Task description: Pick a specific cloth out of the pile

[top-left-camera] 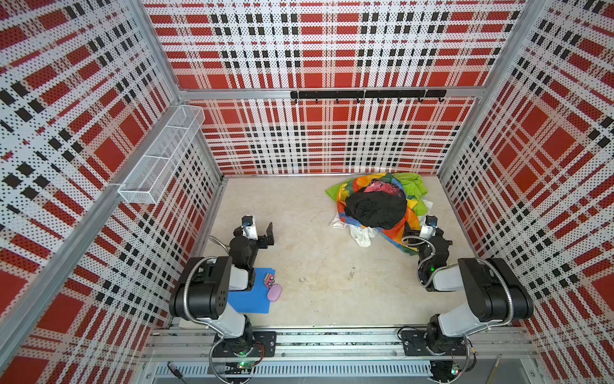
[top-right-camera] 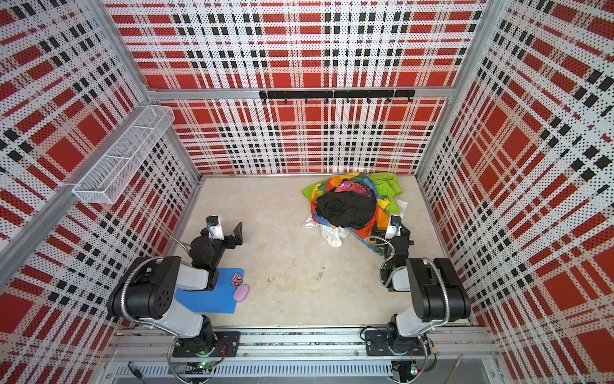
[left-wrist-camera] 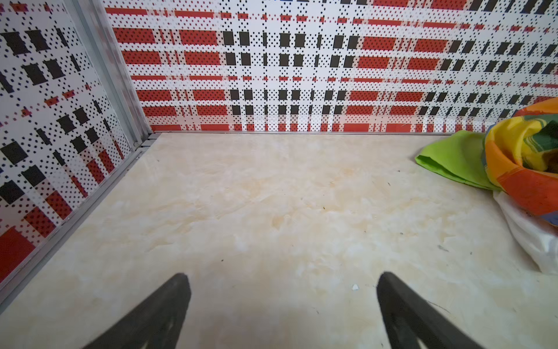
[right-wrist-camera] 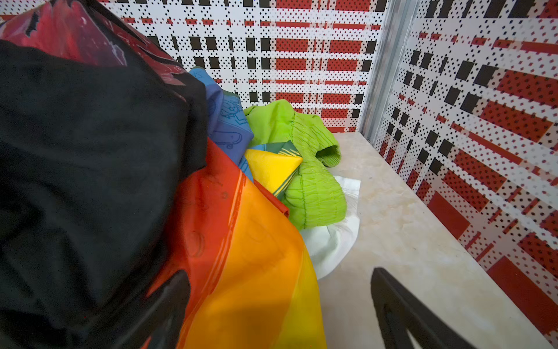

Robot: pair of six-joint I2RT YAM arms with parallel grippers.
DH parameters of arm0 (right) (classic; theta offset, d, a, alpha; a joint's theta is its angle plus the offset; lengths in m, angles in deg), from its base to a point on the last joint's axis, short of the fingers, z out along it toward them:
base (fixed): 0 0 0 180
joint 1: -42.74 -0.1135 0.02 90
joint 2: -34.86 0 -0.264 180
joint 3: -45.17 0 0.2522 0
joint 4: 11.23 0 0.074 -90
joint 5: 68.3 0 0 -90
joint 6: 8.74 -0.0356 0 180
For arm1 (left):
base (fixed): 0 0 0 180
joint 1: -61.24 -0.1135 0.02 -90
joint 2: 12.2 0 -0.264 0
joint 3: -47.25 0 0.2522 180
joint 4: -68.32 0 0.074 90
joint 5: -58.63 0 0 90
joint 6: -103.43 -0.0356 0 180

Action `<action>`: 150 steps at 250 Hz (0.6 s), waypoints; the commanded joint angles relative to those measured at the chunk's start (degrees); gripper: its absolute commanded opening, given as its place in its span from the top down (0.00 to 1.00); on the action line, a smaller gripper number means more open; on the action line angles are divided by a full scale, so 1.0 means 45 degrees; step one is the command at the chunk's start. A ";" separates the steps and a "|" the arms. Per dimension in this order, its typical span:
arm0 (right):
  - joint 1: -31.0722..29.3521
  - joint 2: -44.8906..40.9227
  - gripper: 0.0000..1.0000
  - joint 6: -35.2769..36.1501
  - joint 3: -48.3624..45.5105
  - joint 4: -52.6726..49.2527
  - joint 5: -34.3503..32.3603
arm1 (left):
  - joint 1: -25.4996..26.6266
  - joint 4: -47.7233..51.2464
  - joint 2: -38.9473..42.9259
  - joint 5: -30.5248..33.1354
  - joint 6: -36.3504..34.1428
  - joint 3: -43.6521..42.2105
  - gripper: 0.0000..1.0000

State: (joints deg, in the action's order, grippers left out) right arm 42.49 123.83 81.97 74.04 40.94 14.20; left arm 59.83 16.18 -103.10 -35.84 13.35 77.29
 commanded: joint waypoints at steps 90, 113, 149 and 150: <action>0.0036 0.0043 0.00 0.0096 0.0141 0.0576 0.0112 | 0.0034 -0.0100 0.0179 0.0015 -0.0043 0.0212 0.01; 0.0035 0.0047 0.00 0.0096 0.0137 0.0567 0.0118 | 0.0027 -0.0100 0.0174 0.0017 -0.0042 0.0210 0.01; 0.0036 0.0034 0.00 0.0093 0.0127 0.0566 0.0116 | 0.0024 -0.0100 0.0169 0.0016 -0.0042 0.0212 0.01; 0.0036 0.0034 0.00 0.0094 0.0123 0.0565 0.0121 | 0.0022 -0.0100 0.0174 0.0016 -0.0032 0.0212 0.01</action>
State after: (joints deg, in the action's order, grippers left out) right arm 42.49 123.83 81.95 74.04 40.92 14.22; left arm 59.83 16.18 -103.10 -35.86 13.35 77.29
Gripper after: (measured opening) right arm 0.998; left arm 0.993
